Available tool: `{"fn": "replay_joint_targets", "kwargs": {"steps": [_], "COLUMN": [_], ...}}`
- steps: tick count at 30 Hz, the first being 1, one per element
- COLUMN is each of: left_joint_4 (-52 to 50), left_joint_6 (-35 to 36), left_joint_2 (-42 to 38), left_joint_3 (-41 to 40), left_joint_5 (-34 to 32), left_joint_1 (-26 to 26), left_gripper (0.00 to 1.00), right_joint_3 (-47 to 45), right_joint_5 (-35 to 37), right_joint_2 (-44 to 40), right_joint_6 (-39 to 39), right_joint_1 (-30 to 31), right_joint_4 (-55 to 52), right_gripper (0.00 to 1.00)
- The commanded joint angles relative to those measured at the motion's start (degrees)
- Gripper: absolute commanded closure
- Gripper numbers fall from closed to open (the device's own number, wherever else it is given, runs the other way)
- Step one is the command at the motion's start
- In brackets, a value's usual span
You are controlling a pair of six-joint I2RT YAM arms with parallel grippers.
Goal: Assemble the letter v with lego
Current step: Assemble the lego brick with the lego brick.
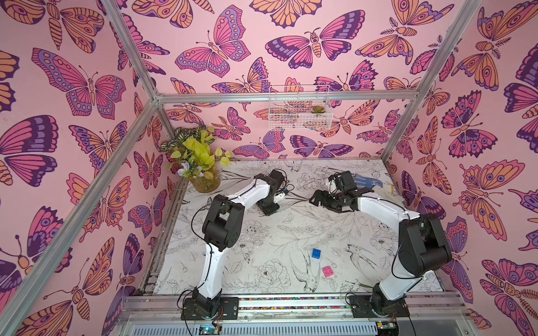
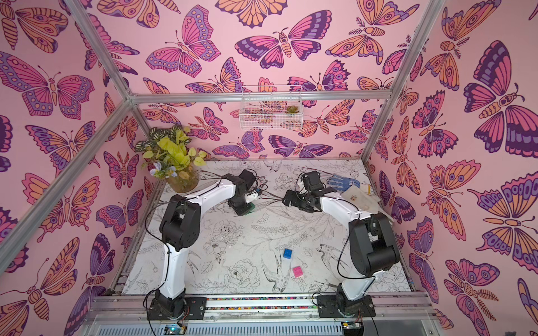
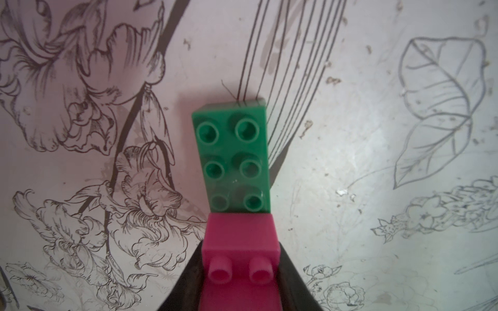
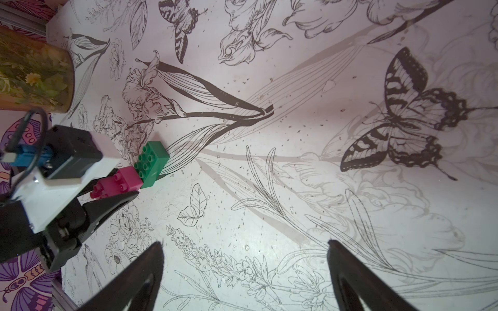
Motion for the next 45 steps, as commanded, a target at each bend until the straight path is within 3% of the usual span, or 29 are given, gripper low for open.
{"fn": "replay_joint_targets", "kwargs": {"steps": [1,9,21,34,45], "left_joint_4": [-3.72,-5.31,-8.58,-14.45,-15.65], "left_joint_6": [-0.98,-2.48,-6.75,-7.87,-6.75], "left_joint_2": [7.01,6.56,5.95,8.93,9.13], "left_joint_3": [-2.29,-2.9,-0.19,1.81,2.74], "left_joint_5": [-4.08,-6.14,5.54,1.74,2.8], "left_joint_1": [0.42,0.12,0.21,-0.28,-0.93], "left_gripper": [0.77,0.77,0.77,0.77,0.77], "right_joint_3": [1.42,1.63,1.69,1.39,1.5], "right_joint_5": [0.47,0.19,-0.27,-1.07,-1.02], "right_joint_2": [-0.51,0.13,0.22,0.47,0.57], "right_joint_6": [-0.37,-0.26,-0.14,0.11,0.11], "right_joint_1": [0.39,0.5,0.5,0.56,0.52], "right_joint_4": [-1.11,-0.71,-0.5,0.44,0.53], "right_gripper": [0.05,0.05,0.05,0.05,0.05]}}
